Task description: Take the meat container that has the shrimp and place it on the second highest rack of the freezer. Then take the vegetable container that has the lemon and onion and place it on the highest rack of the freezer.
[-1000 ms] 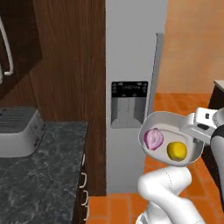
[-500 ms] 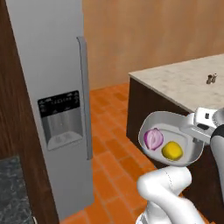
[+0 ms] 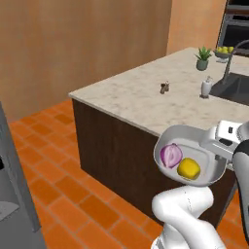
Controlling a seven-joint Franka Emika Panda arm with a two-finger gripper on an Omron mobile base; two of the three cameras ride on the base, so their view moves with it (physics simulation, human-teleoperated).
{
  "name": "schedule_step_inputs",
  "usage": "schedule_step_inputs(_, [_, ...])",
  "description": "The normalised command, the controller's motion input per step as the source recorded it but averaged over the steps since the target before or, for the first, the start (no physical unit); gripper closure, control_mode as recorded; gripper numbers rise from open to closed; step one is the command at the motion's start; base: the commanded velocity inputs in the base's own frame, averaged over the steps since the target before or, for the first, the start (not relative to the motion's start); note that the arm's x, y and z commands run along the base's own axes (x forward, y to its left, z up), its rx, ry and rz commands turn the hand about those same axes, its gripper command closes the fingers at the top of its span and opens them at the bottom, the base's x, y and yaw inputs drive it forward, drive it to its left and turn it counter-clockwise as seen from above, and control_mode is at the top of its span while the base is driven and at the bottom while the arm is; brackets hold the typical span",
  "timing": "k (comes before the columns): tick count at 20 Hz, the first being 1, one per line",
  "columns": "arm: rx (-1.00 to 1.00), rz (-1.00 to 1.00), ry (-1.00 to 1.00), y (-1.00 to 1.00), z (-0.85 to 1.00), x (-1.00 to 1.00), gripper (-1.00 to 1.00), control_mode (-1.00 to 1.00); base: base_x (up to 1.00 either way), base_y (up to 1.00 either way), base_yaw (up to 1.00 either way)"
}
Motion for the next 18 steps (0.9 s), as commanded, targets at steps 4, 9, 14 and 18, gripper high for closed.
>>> schedule_step_inputs(4, [0.00, 0.00, 0.00, 0.00, 0.00, 0.00, 1.00, 1.00, 1.00, -0.22, -0.02])
schedule_step_inputs(9, [0.00, 0.00, 0.00, 0.00, 0.00, 0.00, 1.00, 1.00, 1.00, 0.03, 0.19])
schedule_step_inputs(14, [0.00, 0.00, 0.00, 0.00, 0.00, 0.00, 1.00, 1.00, 1.00, 0.29, 0.33])
schedule_step_inputs(18, [0.00, 0.00, 0.00, 0.00, 0.00, 0.00, 1.00, 1.00, 1.00, 0.52, 0.26])
